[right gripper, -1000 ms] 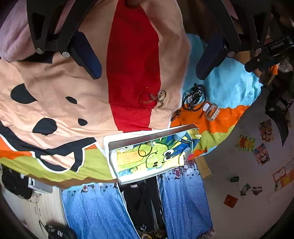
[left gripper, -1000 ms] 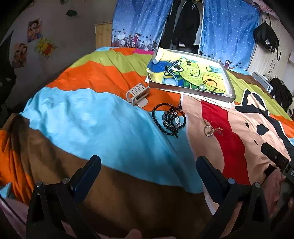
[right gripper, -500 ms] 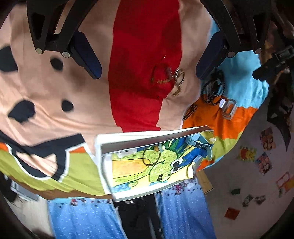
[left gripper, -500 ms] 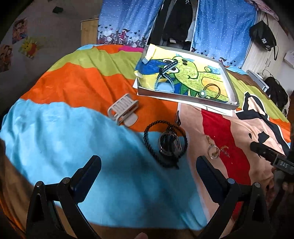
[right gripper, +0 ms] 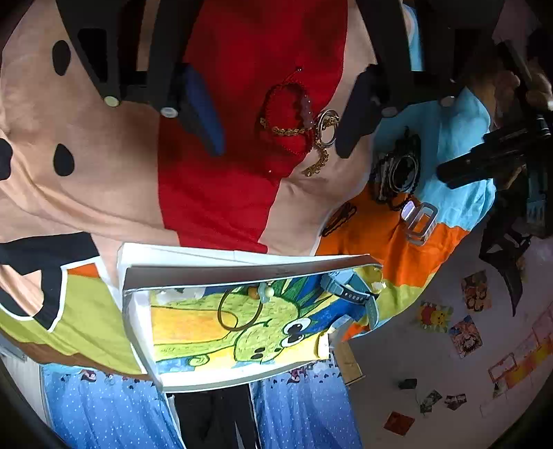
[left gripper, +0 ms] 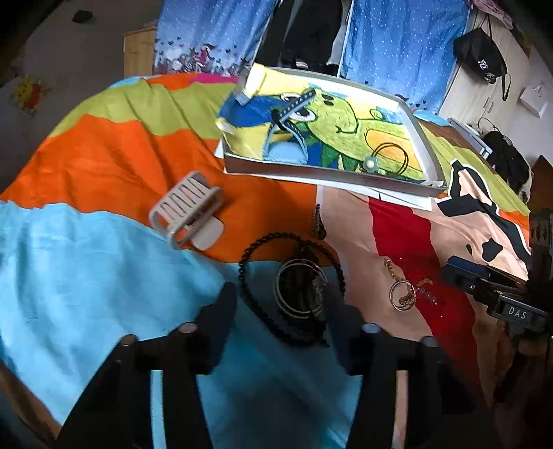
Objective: Organize jewelry
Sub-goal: 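Lower the right tool onto the red string bracelet and grasp it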
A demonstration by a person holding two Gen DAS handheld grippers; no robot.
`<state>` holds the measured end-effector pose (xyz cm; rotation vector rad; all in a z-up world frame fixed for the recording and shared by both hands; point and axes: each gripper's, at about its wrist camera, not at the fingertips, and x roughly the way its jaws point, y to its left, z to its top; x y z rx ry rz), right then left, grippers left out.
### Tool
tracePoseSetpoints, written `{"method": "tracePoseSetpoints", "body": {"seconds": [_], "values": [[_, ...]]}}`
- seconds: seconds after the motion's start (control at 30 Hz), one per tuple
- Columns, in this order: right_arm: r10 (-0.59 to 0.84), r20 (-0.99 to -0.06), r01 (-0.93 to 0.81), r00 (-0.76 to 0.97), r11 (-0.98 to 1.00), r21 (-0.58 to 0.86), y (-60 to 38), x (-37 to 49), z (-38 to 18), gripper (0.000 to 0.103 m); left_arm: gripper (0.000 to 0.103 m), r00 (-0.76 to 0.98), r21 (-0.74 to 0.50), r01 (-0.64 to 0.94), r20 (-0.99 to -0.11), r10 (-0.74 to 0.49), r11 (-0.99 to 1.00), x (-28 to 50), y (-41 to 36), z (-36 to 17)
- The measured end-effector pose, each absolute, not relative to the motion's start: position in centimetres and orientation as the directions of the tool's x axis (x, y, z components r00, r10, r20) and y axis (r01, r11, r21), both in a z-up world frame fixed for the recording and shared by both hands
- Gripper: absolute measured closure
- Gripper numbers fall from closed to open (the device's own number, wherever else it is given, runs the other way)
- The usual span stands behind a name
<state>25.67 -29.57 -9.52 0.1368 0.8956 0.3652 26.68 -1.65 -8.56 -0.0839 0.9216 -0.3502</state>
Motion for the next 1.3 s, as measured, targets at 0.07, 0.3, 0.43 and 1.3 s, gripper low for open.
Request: {"method": "tracePoseSetpoints", "body": {"seconds": [0.07,0.3,0.43,1.3], "values": [[0.368,-0.74,-0.254,0.563,0.929,0.269,-29.6,25.8,-9.7,0.054,0.066,0.543,-0.234,0.266,-0.766,-0.345,0.935,27.3,-1.8,-8.8],[0.34,-0.772,-0.243,0.538,0.939,0.244,-29.3,26.3,-10.8,0.064,0.066,0.516,-0.253,0.257,-0.78,-0.354,0.933,28.6,-1.7,-9.7],[0.318,-0.788,-0.222,0.527,0.947,0.234,-29.5,26.7,-11.4,0.064,0.066,0.481,-0.279,0.26,-0.793,-0.375,0.924,29.4,-1.8,-10.7],[0.324,-0.788,-0.221,0.523,0.945,0.242,-28.9,26.8,-11.6,0.097,0.103,0.517,-0.3,0.348,-0.729,-0.448,0.888,27.2,-3.7,-8.4]]}}
